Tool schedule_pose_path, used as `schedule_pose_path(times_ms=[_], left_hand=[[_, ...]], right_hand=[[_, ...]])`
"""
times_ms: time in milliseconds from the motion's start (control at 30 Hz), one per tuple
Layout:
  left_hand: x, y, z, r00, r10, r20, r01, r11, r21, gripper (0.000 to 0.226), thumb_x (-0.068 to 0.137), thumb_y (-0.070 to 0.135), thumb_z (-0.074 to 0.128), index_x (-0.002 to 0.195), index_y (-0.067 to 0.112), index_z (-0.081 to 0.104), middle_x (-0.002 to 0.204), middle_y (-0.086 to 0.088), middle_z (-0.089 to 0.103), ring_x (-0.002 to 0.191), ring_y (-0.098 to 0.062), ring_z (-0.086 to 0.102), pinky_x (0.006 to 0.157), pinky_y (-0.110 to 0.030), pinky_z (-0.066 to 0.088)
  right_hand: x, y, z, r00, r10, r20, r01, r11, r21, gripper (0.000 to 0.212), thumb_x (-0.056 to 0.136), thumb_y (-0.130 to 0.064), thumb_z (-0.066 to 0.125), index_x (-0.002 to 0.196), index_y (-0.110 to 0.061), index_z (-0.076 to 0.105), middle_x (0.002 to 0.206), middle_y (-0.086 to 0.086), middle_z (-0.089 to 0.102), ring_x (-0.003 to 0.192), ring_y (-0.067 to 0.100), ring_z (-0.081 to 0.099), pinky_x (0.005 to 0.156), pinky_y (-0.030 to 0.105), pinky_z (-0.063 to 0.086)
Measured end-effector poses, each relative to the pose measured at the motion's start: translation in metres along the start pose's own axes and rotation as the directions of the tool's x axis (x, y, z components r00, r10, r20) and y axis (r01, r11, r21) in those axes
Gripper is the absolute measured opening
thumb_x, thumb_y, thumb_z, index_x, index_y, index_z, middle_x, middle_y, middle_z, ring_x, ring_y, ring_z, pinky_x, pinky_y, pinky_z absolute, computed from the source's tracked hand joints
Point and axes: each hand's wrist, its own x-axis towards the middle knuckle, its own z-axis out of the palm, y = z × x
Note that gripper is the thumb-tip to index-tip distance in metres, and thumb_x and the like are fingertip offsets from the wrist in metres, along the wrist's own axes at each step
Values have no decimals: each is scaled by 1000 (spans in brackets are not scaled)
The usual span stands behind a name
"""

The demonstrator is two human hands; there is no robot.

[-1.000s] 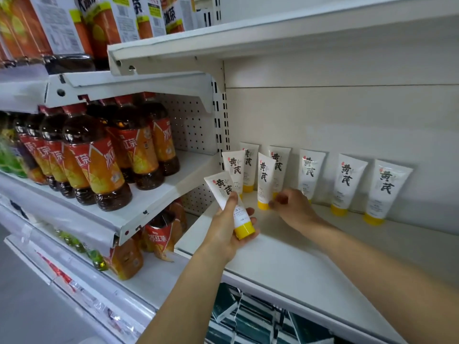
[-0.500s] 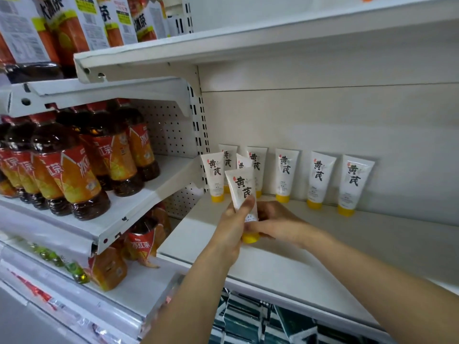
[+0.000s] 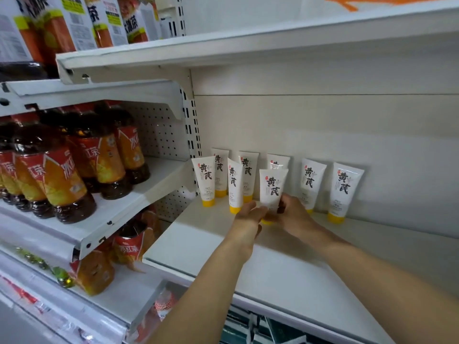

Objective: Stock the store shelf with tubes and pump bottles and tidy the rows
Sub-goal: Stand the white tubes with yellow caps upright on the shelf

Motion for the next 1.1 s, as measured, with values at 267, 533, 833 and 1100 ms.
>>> schedule_pose_path(times_ms=[267, 533, 833, 1100], left_hand=[[14, 0, 3, 997, -52, -54, 54, 998, 22, 48, 95, 22, 56, 141, 17, 44, 127, -3, 60, 115, -14, 55, 90, -24, 44], [12, 4, 4, 997, -66, -51, 67, 998, 20, 18, 97, 17, 51, 112, 25, 57, 114, 2, 63, 111, -13, 54, 94, -26, 42], [-7, 6, -8, 985, -105, -139, 87, 987, -136, 7, 95, 11, 54, 102, 12, 55, 91, -7, 51, 83, -22, 47, 66, -28, 43], [-39, 10, -31, 981, -110, -158, 66, 963, -262, 7, 97, 7, 50, 96, 9, 57, 96, -12, 60, 84, -24, 60, 79, -33, 53]], right_hand=[[18, 7, -3, 995, 29, 94, -24, 998, -59, 47, 73, -9, 79, 116, -12, 59, 106, 5, 69, 100, 23, 66, 90, 46, 54], [19, 6, -2, 995, 37, 90, -28, 995, -97, 49, 76, -4, 77, 120, -8, 56, 107, 6, 68, 101, 22, 65, 88, 37, 54], [0, 6, 0, 989, 112, -92, -132, 957, -257, 45, 87, -19, 67, 127, -11, 47, 101, 3, 59, 92, 19, 56, 79, 29, 42], [-34, -3, 13, 946, 163, -280, -232, 944, -234, 26, 87, -17, 61, 111, -18, 50, 81, -6, 53, 88, 24, 57, 83, 36, 47]])
